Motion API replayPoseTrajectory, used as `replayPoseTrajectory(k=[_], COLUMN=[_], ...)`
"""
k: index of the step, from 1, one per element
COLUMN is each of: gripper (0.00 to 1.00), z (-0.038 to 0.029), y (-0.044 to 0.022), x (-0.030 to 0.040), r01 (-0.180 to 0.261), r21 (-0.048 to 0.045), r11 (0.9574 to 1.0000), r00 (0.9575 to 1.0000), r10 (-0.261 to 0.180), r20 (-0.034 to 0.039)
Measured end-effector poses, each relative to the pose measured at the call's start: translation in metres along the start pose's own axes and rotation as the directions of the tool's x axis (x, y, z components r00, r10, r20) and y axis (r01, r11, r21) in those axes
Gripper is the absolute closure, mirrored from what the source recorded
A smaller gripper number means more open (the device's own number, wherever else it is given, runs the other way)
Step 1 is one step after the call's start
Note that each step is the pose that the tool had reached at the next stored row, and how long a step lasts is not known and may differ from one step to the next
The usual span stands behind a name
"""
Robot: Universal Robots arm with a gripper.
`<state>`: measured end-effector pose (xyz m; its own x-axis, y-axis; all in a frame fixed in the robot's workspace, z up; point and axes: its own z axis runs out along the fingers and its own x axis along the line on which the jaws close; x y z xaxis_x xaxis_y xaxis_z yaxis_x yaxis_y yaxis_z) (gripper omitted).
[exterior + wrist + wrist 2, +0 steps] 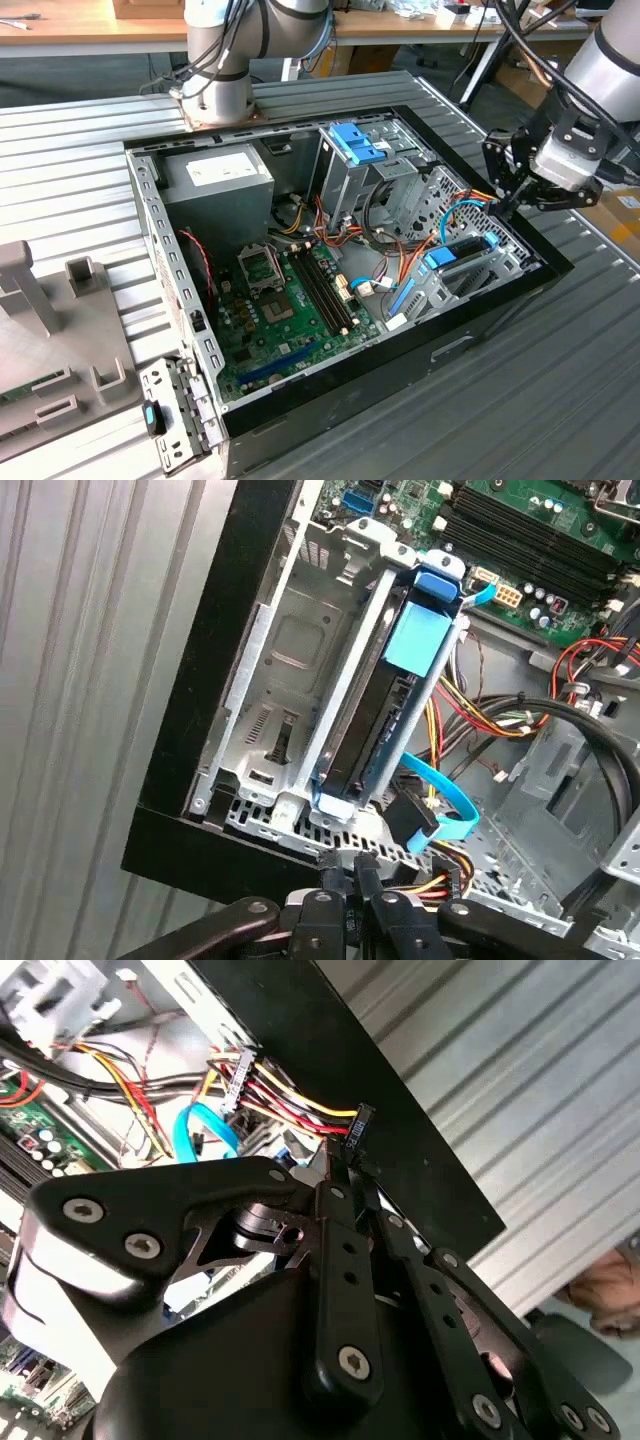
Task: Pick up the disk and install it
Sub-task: 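Insert the first disk wire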
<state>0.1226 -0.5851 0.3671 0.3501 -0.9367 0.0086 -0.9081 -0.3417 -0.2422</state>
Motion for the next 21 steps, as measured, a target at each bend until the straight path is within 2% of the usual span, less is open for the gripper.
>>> replayPoseTrajectory(k=[1, 2, 3, 5, 6, 7, 9, 12, 13, 15, 18, 19, 21], gripper=[0.84, 0.84, 0.84, 0.84, 0.84, 0.84, 0.84, 0.84, 0.84, 0.84, 0.84, 0.84, 0.84], z=[-0.0001, -0.0001, -0.0001, -0.0003, -0.0003, -0.0003, -0.0004, -0.0006, -0.0005, -0.0007, -0.003, -0.004, -0.0057], y=[-0.0001, 0.0002, 0.0002, 0.001, 0.0012, 0.0013, 0.0015, 0.0014, 0.0014, 0.0014, 0.0016, 0.004, 0.0109], x=[-0.0001, -0.0001, -0.0001, -0.0004, -0.0005, -0.0005, -0.0006, -0.0006, -0.0005, -0.0005, -0.0008, -0.0016, -0.0025], r01=[-0.042, -0.093, -0.132, -0.192, -0.214, -0.237, -0.297, -0.333, -0.34, -0.341, -0.343, -0.345, -0.347], r21=[-0.007, -0.0061, -0.0032, -0.0024, -0.003, -0.0034, -0.0017, 0.0009, 0.0014, 0.0016, 0.0017, 0.0019, 0.0021], r11=[0.9991, 0.9956, 0.9913, 0.9814, 0.9768, 0.9716, 0.955, 0.9431, 0.9406, 0.94, 0.9394, 0.9387, 0.9377], r00=[0.9987, 0.9948, 0.9906, 0.9813, 0.9767, 0.9715, 0.9548, 0.9427, 0.9402, 0.9396, 0.9391, 0.9386, 0.9377], r10=[0.042, 0.093, 0.132, 0.192, 0.214, 0.236, 0.297, 0.332, 0.339, 0.341, 0.343, 0.345, 0.347], r20=[-0.0296, -0.0407, -0.0361, -0.0183, -0.0163, -0.0157, -0.02, -0.0281, -0.0297, -0.0303, -0.0239, -0.0144, -0.0018])
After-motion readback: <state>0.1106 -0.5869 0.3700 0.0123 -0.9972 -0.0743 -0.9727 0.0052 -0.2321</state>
